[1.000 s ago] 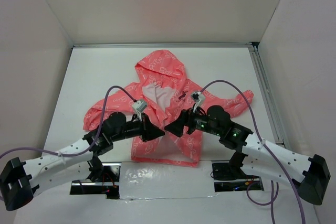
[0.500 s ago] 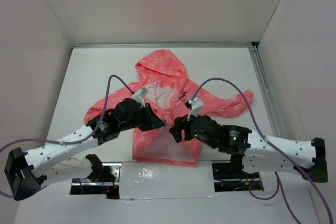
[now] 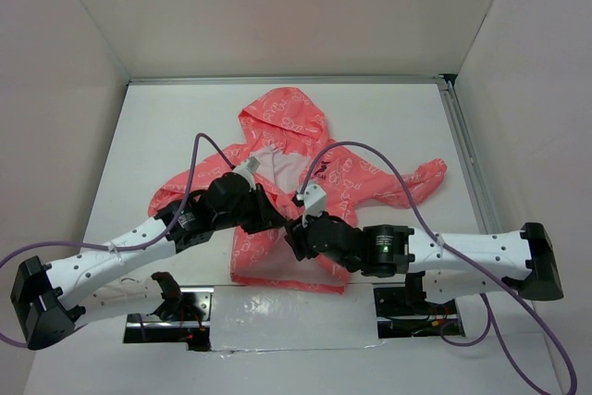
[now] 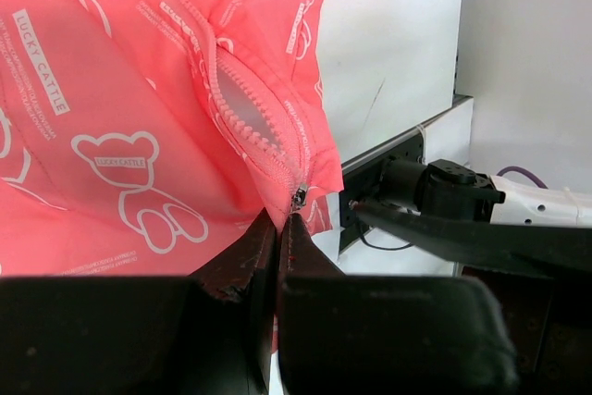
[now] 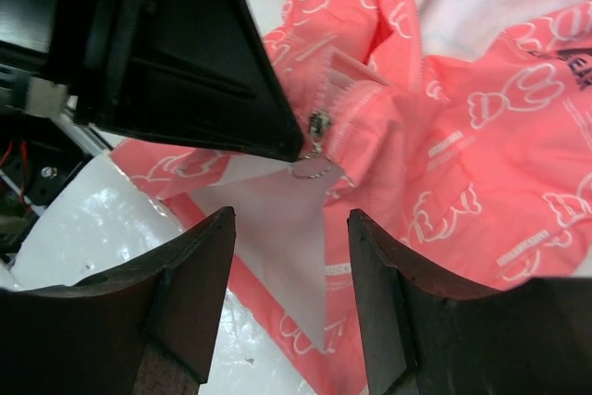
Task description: Zip up the jacket
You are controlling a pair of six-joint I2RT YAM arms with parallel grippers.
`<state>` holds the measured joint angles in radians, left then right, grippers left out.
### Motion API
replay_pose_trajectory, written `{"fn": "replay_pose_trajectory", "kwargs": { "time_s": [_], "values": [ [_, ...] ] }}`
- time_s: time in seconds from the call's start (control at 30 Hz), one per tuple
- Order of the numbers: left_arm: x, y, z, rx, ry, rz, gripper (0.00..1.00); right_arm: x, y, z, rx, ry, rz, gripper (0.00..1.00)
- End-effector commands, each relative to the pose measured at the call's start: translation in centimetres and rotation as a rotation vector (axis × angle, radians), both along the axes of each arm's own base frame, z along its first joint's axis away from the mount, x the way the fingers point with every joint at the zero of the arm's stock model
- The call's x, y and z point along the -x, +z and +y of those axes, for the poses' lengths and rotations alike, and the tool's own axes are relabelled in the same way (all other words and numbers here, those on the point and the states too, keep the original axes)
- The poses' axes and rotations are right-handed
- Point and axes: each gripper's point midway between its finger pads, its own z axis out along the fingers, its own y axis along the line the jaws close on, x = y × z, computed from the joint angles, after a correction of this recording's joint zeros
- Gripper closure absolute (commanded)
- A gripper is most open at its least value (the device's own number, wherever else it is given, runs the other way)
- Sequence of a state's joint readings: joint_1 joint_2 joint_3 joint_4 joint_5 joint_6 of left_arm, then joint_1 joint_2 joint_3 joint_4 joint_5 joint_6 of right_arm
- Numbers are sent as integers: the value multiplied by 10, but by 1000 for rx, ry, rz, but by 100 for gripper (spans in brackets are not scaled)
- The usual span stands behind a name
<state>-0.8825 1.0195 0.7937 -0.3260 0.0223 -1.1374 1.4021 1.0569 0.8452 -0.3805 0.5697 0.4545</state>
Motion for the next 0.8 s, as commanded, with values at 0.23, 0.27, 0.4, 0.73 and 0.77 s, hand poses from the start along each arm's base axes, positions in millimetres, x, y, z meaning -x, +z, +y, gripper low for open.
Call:
{"fn": "replay_pose_trajectory", "kwargs": {
  "time_s": [0.23, 0.27, 0.4, 0.73, 0.77],
  "values": [
    [-5, 19, -5, 42, 15, -24, 100, 3, 17, 41, -74, 88, -29, 45],
    [-4, 20, -4, 45, 14, -28, 100, -2, 16, 39, -72, 69, -18, 45],
    [-3, 21, -3, 47, 11, -35, 100, -12, 7, 37, -82, 41, 5, 45],
    [-1, 22, -4, 48, -16, -50, 100, -30, -4, 32, -52, -44, 11, 48],
    [-1, 23, -4, 52, -16, -53, 100, -30, -9, 33, -35, -46, 15, 48]
  ]
}}
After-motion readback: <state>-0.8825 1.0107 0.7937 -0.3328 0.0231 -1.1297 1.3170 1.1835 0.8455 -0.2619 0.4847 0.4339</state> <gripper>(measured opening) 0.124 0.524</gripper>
